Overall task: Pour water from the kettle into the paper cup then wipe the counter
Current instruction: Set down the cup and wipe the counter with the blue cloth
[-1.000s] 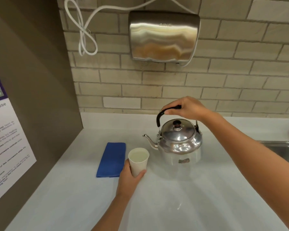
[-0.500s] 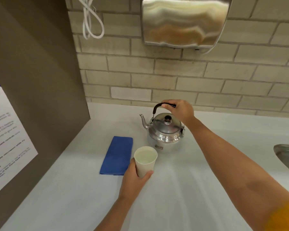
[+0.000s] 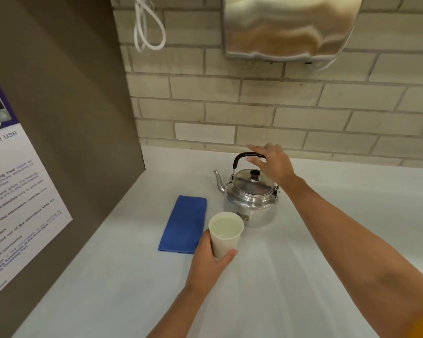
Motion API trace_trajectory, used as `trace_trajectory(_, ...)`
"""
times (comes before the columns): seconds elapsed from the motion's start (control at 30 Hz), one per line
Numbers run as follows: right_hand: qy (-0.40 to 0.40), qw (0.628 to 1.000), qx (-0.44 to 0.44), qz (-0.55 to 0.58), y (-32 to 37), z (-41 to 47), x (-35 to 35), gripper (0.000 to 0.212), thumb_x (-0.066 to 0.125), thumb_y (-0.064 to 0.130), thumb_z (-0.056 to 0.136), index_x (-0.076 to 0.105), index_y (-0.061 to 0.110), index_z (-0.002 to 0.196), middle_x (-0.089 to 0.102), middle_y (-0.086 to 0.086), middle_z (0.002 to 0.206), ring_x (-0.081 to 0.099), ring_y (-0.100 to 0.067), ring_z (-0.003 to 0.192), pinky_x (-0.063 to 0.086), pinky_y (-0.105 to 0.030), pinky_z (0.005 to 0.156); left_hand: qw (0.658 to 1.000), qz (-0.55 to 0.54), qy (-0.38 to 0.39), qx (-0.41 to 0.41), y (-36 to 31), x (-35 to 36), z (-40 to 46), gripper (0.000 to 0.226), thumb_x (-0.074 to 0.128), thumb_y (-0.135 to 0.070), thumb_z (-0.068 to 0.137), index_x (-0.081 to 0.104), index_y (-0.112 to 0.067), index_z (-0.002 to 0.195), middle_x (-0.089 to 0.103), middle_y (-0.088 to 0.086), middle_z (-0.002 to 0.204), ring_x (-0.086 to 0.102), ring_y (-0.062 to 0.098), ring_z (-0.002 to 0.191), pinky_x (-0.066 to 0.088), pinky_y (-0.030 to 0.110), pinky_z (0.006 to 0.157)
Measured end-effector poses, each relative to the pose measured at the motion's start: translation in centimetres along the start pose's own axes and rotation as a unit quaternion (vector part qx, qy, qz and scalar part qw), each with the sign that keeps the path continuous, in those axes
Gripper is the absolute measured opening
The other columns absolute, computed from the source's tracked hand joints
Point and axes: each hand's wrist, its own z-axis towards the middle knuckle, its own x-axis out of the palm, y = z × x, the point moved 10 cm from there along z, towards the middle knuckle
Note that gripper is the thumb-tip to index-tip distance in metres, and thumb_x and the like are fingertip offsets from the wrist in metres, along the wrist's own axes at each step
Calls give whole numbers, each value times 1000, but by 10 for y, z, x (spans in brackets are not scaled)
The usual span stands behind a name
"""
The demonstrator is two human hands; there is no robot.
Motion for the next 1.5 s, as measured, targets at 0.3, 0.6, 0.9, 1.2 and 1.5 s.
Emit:
trace_trajectory(0.3, -33, 997, 49, -44, -22, -180, 18, 33, 62, 19, 86, 60, 21, 119, 57, -11, 117, 52, -34, 107, 46, -47, 83, 988, 102, 75, 94, -13, -54, -21, 56, 48, -15, 94, 23, -38, 138, 35, -23, 135, 34, -17, 123, 27, 2, 101)
trace_trajectory(0.6, 115, 976, 144, -114, -64, -255, 58, 42, 35, 47, 94, 34, 44, 136, 28, 8, 150, 16, -16, 141, 16, -38, 115, 880, 454, 119, 75, 12, -48, 97, 47, 26, -26, 101, 22, -14, 146, 13, 7, 159, 6, 26, 147, 9, 35, 120)
trace_trajectory(0.9, 127, 974, 157, -102, -65, -256, 61, 42, 31, 50, 94, 31, 47, 136, 27, 8, 150, 13, -17, 143, 11, -41, 116, 858, 495, 89, 101, 35, -71, 27, 49, 21, -30, 99, 13, -26, 148, 10, 1, 160, 7, 21, 147, 6, 37, 119)
trace_trajectory(1.2, 115, 972, 194, -71, -57, -265, 58, 41, 29, 43, 97, 36, 38, 137, 27, 2, 152, 11, -21, 143, 8, -41, 118, 871, 490, -8, -18, 46, -148, -37, 52, 19, -30, 99, 5, -19, 148, 4, 10, 160, 4, 28, 147, 5, 41, 120)
trace_trajectory(1.5, 121, 980, 157, 4, -37, -286, 53, 44, 26, 39, 99, 26, 36, 142, 18, 1, 155, 3, -20, 145, 3, -39, 118, 875, 471, 92, 59, -30, 70, -140, 56, 19, -30, 98, 0, -13, 148, -3, 13, 159, -5, 35, 146, -1, 44, 119)
